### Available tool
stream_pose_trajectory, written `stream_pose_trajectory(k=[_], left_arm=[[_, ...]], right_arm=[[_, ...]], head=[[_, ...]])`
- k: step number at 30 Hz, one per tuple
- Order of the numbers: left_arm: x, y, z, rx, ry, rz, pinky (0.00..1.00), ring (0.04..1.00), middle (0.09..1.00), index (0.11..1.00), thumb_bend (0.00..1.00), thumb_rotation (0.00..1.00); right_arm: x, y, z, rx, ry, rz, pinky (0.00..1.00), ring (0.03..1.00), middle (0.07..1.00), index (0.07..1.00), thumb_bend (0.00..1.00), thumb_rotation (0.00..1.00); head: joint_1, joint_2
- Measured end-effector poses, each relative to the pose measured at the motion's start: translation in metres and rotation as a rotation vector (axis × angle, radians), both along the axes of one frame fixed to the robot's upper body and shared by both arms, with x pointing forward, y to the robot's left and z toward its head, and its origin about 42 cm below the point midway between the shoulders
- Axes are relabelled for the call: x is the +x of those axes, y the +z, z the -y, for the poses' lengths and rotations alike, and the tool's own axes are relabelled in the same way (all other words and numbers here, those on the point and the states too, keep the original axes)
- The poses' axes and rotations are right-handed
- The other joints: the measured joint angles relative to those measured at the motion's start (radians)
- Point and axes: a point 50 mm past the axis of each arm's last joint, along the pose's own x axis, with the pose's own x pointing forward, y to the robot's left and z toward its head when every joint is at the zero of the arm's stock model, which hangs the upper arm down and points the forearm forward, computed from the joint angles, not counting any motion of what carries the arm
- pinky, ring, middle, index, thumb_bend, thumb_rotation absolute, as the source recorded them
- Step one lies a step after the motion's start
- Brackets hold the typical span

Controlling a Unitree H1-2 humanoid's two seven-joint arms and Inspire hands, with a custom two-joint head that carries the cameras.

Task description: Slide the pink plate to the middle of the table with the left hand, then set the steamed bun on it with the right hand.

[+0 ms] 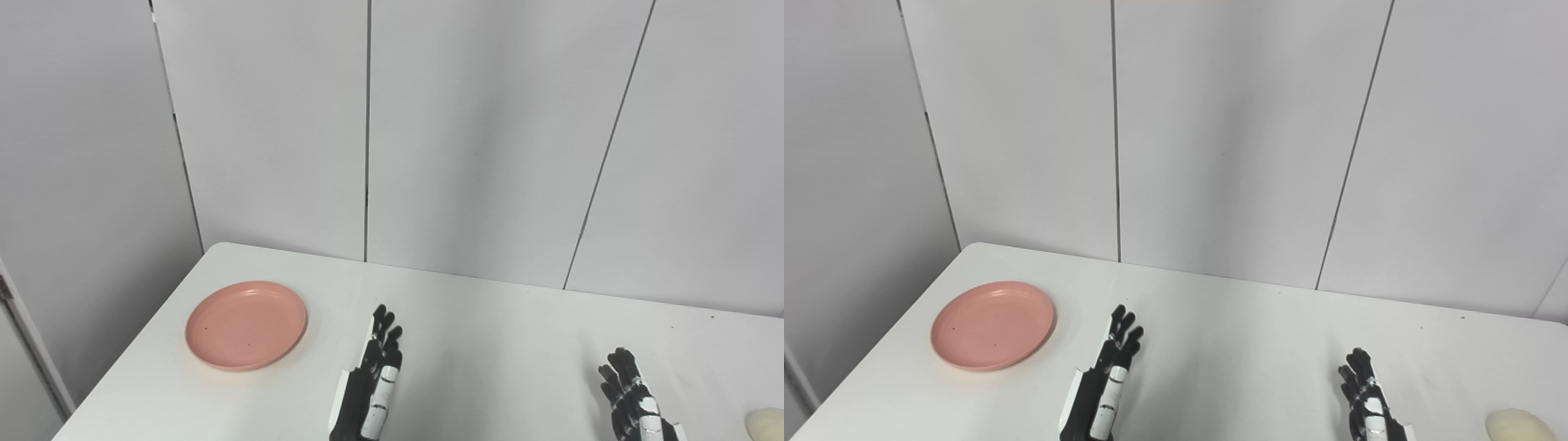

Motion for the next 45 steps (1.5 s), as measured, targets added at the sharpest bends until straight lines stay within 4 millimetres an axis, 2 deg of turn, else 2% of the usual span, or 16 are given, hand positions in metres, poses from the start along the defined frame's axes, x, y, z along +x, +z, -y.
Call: stream_pose_trajectory(k=[3,6,11,13,15,18,24,27,32,35,40,45], left_arm=[[0.004,0.004,-0.005,-0.007,0.024,0.024,0.97,0.955,0.984,0.996,0.68,0.94],[0.014,0.015,-0.015,-0.016,0.064,0.057,0.87,0.863,0.866,0.864,0.73,0.92],[0.057,0.077,-0.033,-0.048,0.101,0.263,0.77,0.76,0.779,0.793,0.74,0.89],[0.067,0.094,-0.039,-0.018,0.115,0.321,0.75,0.742,0.762,0.78,0.75,0.93],[0.072,0.1,-0.05,0.062,0.142,0.348,0.75,0.74,0.762,0.776,0.75,0.96],[0.076,0.099,-0.081,0.23,0.187,0.357,0.83,0.827,0.82,0.822,0.81,0.98],[0.087,0.094,-0.158,0.393,0.301,0.306,0.83,0.858,0.863,0.84,0.83,0.95],[0.09,0.091,-0.176,0.396,0.329,0.275,0.82,0.858,0.861,0.834,0.84,0.94],[0.101,0.083,-0.189,0.359,0.356,0.226,0.83,0.852,0.853,0.824,0.8,0.94],[0.106,0.075,-0.211,0.342,0.422,0.186,0.86,0.859,0.853,0.824,0.83,0.94],[0.106,0.053,-0.264,0.296,0.558,0.072,0.88,0.874,0.859,0.817,0.85,0.94],[0.102,0.041,-0.288,0.206,0.628,0.012,0.91,0.892,0.867,0.833,0.84,0.96]], right_arm=[[-0.001,0.001,0.0,0.0,-0.003,0.003,1.0,0.944,0.946,0.943,0.79,1.0],[-0.002,0.002,0.0,-0.001,-0.004,0.005,1.0,0.944,0.95,0.924,0.78,0.99],[-0.004,0.002,0.0,0.002,-0.003,0.005,1.0,0.938,0.941,0.92,0.78,0.98],[-0.004,0.002,0.0,0.003,-0.003,0.007,1.0,0.931,0.933,0.916,0.78,0.97],[-0.004,0.003,-0.002,0.004,-0.001,0.009,1.0,0.929,0.931,0.912,0.78,0.97],[-0.004,0.003,-0.004,-0.003,0.0,0.009,1.0,0.917,0.92,0.901,0.78,0.97],[-0.006,0.001,-0.002,-0.016,-0.004,0.003,0.98,0.894,0.893,0.89,0.75,0.96],[-0.006,0.001,-0.002,-0.014,-0.003,0.004,0.98,0.893,0.891,0.89,0.76,0.96],[-0.006,0.002,-0.002,-0.017,-0.002,0.005,0.97,0.892,0.885,0.887,0.75,0.96],[-0.006,0.002,-0.002,-0.017,-0.001,0.006,0.96,0.89,0.88,0.887,0.74,0.96],[-0.006,0.001,0.0,-0.023,-0.003,0.004,0.95,0.884,0.879,0.885,0.74,0.95],[-0.007,0.001,0.001,-0.025,-0.003,0.002,0.95,0.878,0.872,0.885,0.72,0.96]], head=[[-0.008,0.003],[-0.017,0.012],[-0.018,0.018],[-0.017,0.022],[-0.022,0.025],[-0.031,0.023],[-0.031,0.025],[-0.028,0.026],[-0.023,0.029],[-0.022,0.029],[-0.02,0.029],[-0.022,0.035]])
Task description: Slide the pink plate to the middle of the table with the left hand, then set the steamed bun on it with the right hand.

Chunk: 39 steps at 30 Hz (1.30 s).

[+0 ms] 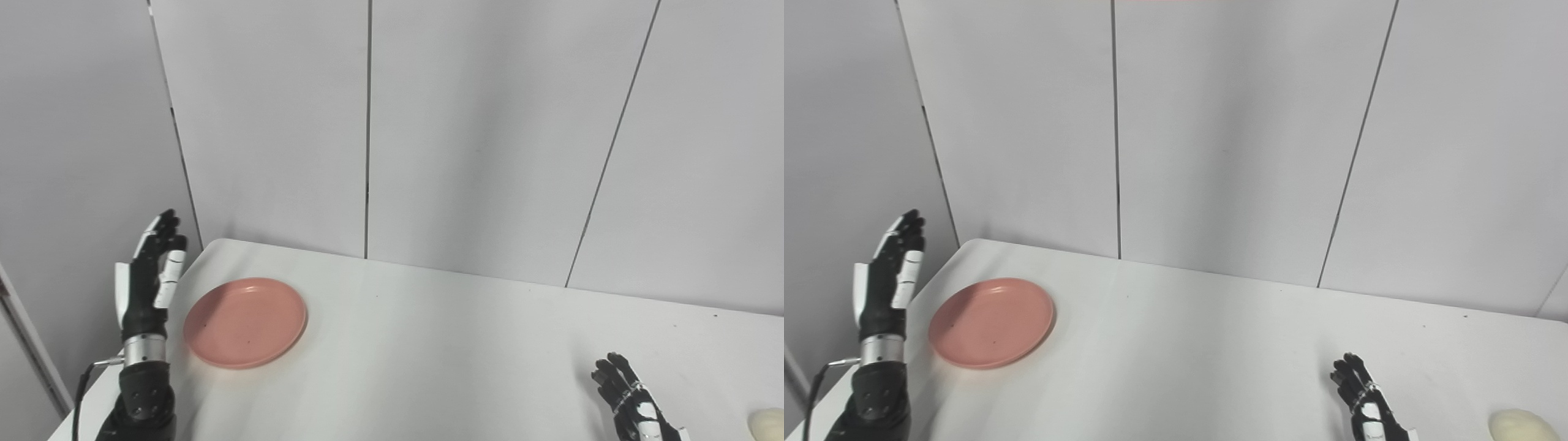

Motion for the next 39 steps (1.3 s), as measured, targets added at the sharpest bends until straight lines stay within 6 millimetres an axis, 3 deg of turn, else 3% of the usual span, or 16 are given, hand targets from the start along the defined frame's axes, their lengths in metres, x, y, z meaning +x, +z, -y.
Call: stream_pose_trajectory(k=[16,25,30,39], left_arm=[[0.006,-0.032,-0.012,-0.182,0.012,-0.095,0.93,0.887,0.856,0.827,0.83,0.96],[0.011,-0.033,-0.005,-0.178,-0.022,-0.119,0.9,0.873,0.854,0.822,0.82,0.96],[0.012,-0.037,0.001,-0.285,-0.056,-0.149,0.88,0.864,0.845,0.812,0.83,0.97],[0.015,-0.033,0.009,-0.368,-0.112,-0.218,0.9,0.866,0.822,0.813,0.76,0.95]], right_arm=[[-0.002,0.001,-0.001,-0.02,0.004,0.003,0.93,0.859,0.865,0.865,0.73,0.94],[-0.003,0.001,-0.001,-0.033,0.006,0.003,0.9,0.842,0.847,0.848,0.73,0.94],[-0.004,0.001,-0.001,-0.04,0.005,0.003,0.89,0.831,0.842,0.843,0.74,0.94],[-0.004,0.001,-0.001,-0.048,0.004,0.002,0.87,0.824,0.833,0.836,0.7,0.94]], head=[[-0.012,0.017],[-0.018,0.025],[-0.02,0.026],[-0.028,0.029]])
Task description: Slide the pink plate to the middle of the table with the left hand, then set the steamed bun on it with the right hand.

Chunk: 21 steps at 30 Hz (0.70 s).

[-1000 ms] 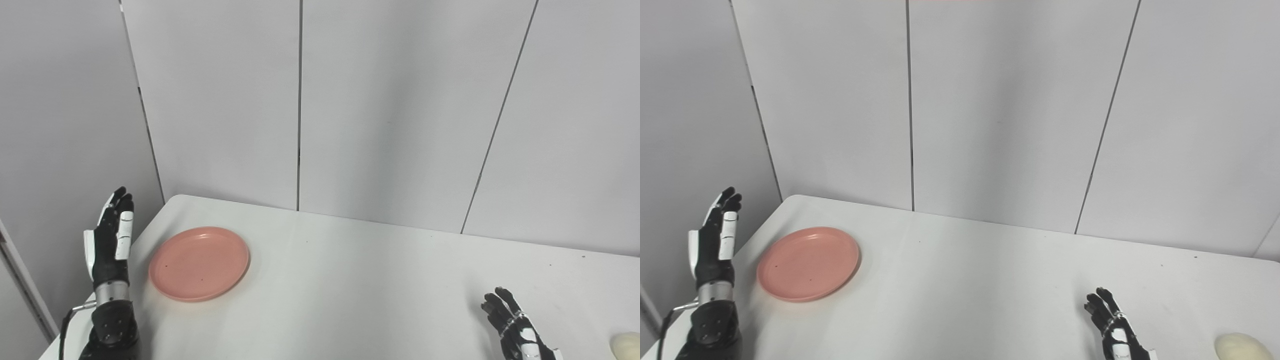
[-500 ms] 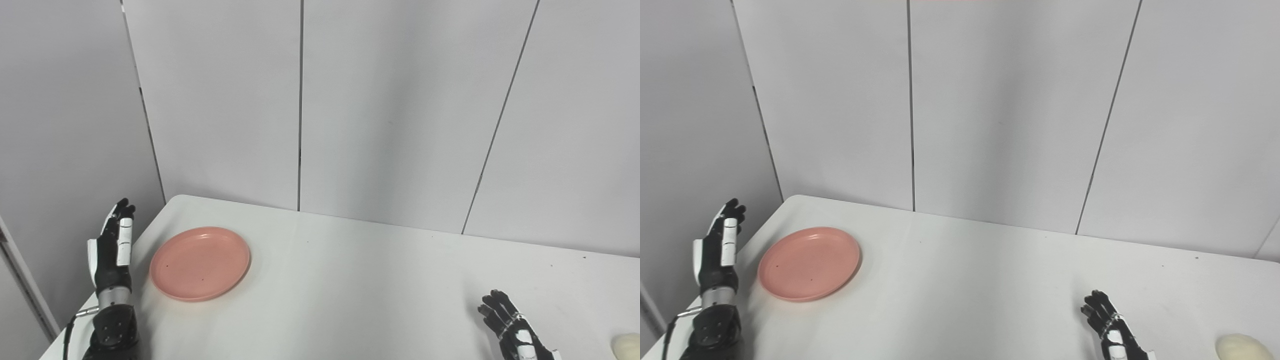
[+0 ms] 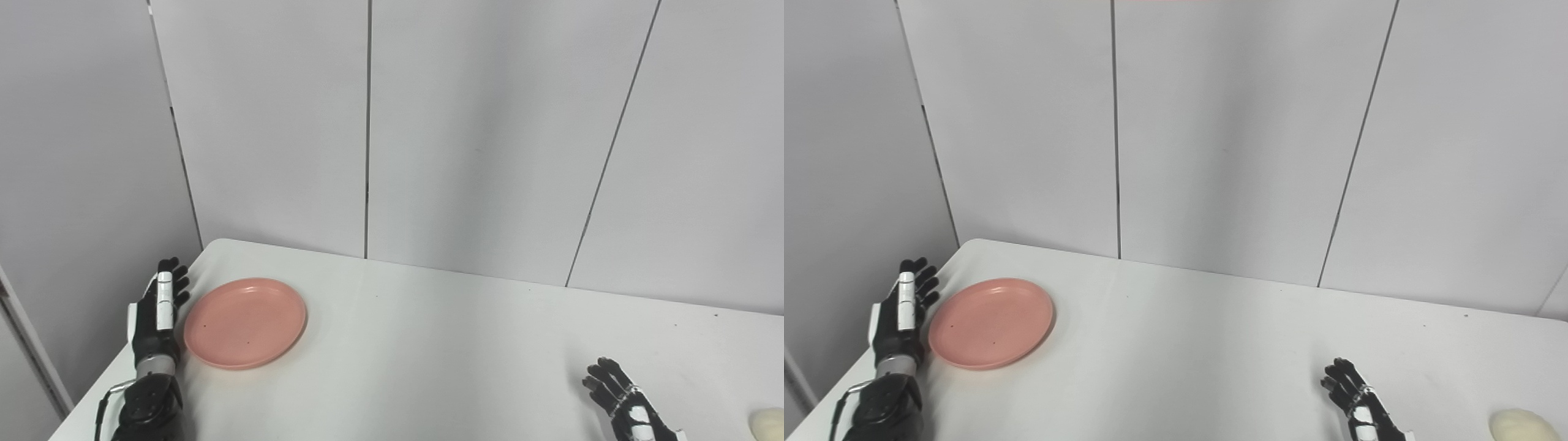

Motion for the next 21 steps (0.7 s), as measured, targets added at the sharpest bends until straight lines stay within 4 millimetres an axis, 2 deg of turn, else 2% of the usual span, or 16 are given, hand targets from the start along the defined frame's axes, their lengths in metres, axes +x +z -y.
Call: stream_pose_trajectory(k=[11,21], left_arm=[[0.0013,0.0069,0.0009,-0.015,-0.033,-0.041,0.89,0.849,0.802,0.789,0.77,0.92],[0.0023,0.0081,0.0077,0.029,-0.07,-0.055,0.95,0.841,0.78,0.796,0.79,0.93]], right_arm=[[0.0,0.0,-0.0004,-0.01,0.0,0.0,0.88,0.827,0.838,0.845,0.7,0.94],[-0.0007,0.0001,-0.0007,-0.02,-0.001,0.0,0.89,0.82,0.826,0.84,0.69,0.95]], head=[[-0.003,0.005],[-0.012,0.009]])
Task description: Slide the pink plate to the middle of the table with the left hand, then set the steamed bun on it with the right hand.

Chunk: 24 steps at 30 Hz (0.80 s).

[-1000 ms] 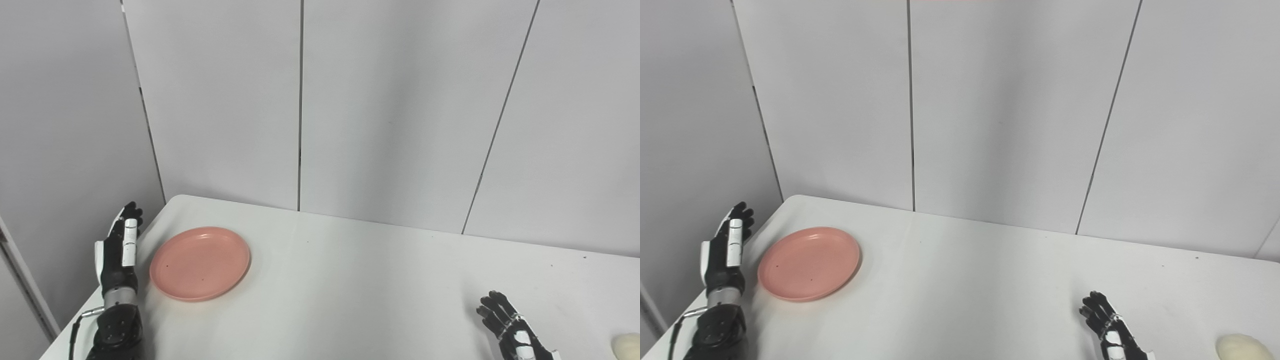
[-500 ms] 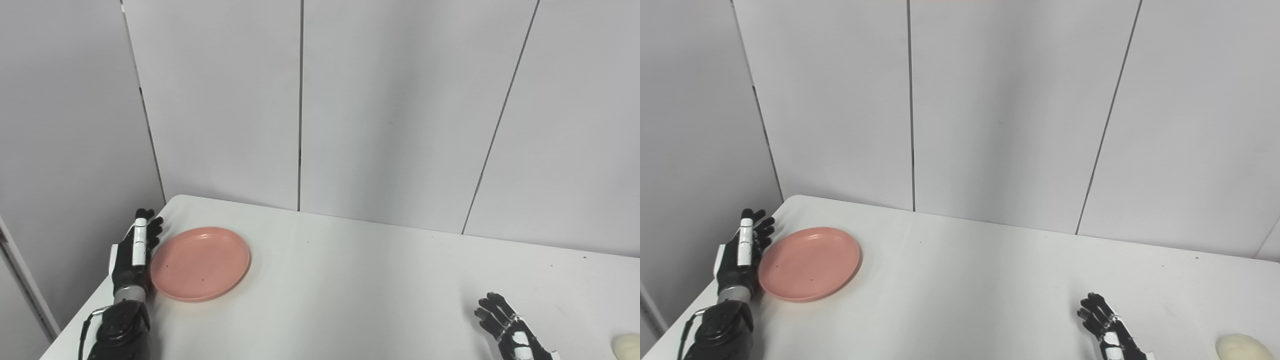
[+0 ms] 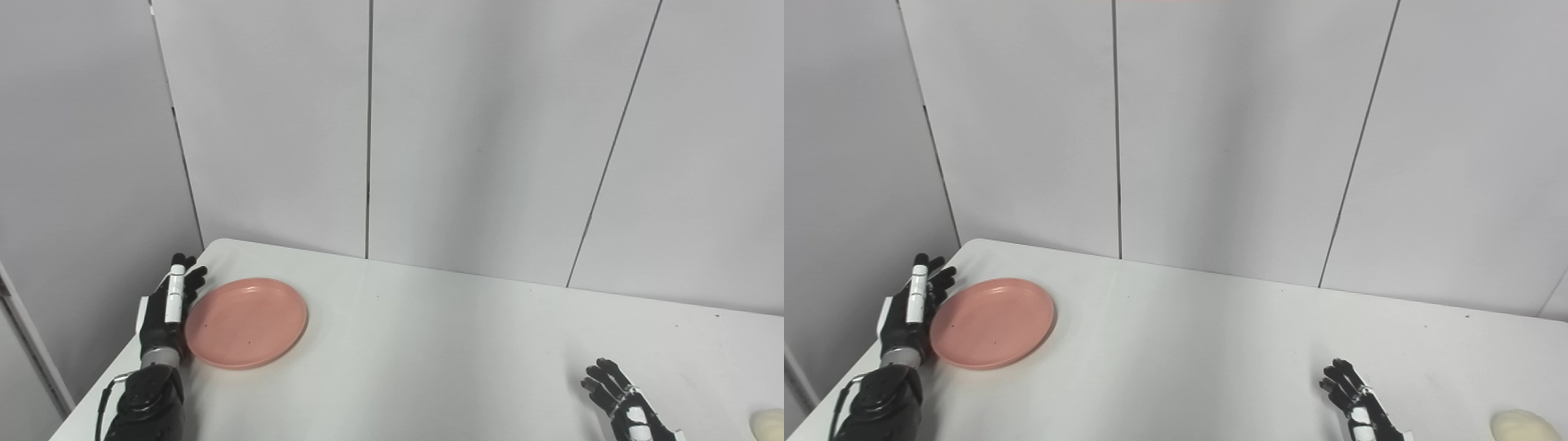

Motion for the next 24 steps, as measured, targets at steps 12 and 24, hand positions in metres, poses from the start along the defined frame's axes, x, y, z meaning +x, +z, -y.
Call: stream_pose_trajectory(k=[12,24], left_arm=[[0.004,-0.002,0.015,0.1,-0.061,-0.023,0.97,0.836,0.767,0.787,0.77,0.95],[0.005,-0.01,0.033,0.083,-0.106,0.027,0.91,0.813,0.759,0.798,0.83,0.95]], right_arm=[[0.0,0.0,0.0,-0.009,-0.005,0.0,0.88,0.82,0.826,0.84,0.64,0.95],[-0.002,0.0,-0.001,-0.023,-0.006,0.001,0.88,0.822,0.832,0.843,0.65,0.96]], head=[[-0.008,0.003],[-0.009,0.008]])
